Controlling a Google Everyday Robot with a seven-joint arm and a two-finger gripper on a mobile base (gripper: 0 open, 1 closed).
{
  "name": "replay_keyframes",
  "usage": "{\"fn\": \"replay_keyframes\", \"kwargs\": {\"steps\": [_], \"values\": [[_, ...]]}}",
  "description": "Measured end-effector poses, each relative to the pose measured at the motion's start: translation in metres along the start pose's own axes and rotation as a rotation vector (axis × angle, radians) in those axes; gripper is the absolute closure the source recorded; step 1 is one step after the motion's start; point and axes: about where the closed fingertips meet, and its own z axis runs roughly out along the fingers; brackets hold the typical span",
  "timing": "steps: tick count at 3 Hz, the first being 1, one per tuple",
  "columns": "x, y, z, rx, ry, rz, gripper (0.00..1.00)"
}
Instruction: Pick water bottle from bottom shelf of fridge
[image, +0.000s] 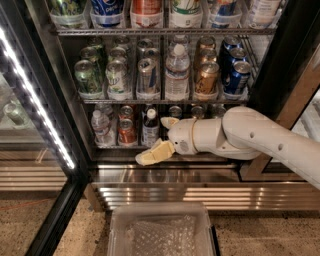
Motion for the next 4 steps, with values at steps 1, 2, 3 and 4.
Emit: {"fn": "replay_keyframes", "kwargs": {"steps": [1,2,3,4], "values": [[0.001,-0.004,0.003,0.012,-0.008,0.004,0.0],[0.006,-0.001,0.01,0.03,-0.028,0.042,0.0],[0.02,0.008,0.043,0.044,-0.097,0.091,0.0],[0.02,0.013,0.083,0.08,-0.171,0.112,0.0]]}}
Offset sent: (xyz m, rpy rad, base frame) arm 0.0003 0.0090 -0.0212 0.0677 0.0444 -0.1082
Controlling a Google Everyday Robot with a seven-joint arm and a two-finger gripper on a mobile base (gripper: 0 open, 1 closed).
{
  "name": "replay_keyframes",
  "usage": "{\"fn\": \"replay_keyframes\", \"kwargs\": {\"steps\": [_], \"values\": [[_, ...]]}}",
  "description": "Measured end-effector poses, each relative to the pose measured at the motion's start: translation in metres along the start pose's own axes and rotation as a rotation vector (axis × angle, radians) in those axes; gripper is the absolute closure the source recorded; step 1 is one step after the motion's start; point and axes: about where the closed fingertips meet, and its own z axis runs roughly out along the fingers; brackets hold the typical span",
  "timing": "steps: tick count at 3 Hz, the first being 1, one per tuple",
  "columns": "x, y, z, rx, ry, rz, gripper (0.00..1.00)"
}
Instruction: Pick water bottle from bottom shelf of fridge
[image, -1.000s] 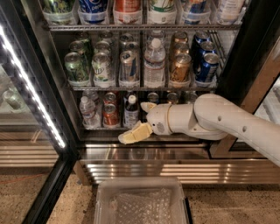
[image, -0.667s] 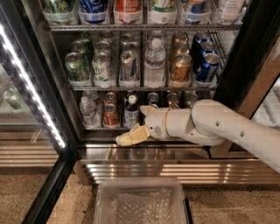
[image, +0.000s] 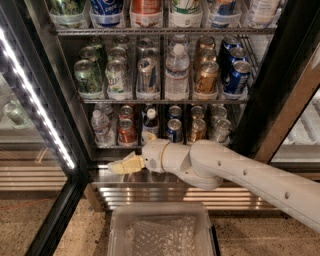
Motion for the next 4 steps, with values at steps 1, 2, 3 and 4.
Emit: {"fn": "replay_keyframes", "kwargs": {"steps": [1,2,3,4], "values": [[0.01,0.002,0.026,0.075,-0.002,-0.02,0.0],[0.008,-0.015,0.024,0.144,-0.009,-0.019,0.0],[0.008,-0.002,0.045,0.102,-0.035,0.013,0.0],[-0.008,0.001,0.077,0.078,-0.106,0.045,0.0]]}}
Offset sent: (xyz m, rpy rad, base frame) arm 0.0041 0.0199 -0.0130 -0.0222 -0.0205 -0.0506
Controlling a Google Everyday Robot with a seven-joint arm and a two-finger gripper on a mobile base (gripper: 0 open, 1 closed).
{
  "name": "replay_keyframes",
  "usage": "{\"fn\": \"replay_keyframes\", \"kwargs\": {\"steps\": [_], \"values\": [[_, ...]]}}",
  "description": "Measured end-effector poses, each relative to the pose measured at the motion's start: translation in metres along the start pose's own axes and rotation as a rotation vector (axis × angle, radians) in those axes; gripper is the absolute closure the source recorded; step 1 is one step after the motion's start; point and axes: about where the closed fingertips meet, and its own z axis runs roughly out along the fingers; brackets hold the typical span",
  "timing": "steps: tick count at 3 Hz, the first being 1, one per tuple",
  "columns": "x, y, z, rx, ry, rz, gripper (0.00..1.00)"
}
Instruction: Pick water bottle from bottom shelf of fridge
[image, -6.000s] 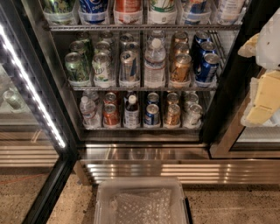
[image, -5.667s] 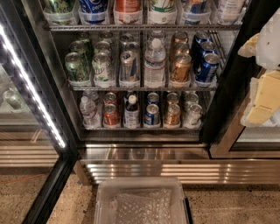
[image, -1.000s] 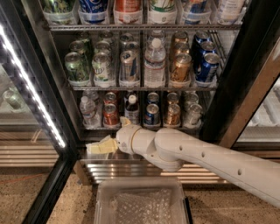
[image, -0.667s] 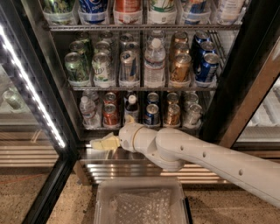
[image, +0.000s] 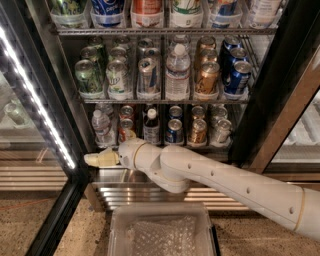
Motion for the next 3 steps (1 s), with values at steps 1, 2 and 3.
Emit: {"fn": "replay_keyframes", "kwargs": {"steps": [1,2,3], "values": [[0.0025,-0.0003,0.0019,-0.003,-0.004,0.014,0.18],[0.0025,-0.0002,0.0019,-0.003,-0.004,0.014,0.42],[0.0016,0.006,0.0075,-0.027,0.004,-0.045,0.39]]}}
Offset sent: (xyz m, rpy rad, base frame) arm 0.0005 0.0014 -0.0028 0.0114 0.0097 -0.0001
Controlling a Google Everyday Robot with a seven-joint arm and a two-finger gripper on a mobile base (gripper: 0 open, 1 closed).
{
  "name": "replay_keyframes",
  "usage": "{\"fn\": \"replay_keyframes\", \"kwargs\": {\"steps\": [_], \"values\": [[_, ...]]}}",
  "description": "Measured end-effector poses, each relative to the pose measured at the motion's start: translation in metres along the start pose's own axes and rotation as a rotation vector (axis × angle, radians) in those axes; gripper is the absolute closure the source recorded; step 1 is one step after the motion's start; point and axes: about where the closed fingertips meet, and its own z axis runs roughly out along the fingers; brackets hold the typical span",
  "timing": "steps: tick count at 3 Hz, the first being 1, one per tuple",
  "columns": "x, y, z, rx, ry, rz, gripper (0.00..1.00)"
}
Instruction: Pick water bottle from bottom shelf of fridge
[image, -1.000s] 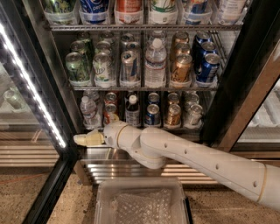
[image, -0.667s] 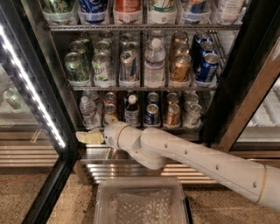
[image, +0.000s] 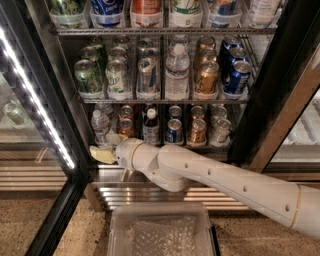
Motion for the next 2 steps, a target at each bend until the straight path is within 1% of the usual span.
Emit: {"fn": "replay_keyframes", "kwargs": {"steps": [1,2], "values": [[-0.009,-0.002,0.015,-0.004,-0.005,-0.16,0.16],[-0.02,-0.002,0.041,-0.018,-0.025,-0.315,0.08]]}}
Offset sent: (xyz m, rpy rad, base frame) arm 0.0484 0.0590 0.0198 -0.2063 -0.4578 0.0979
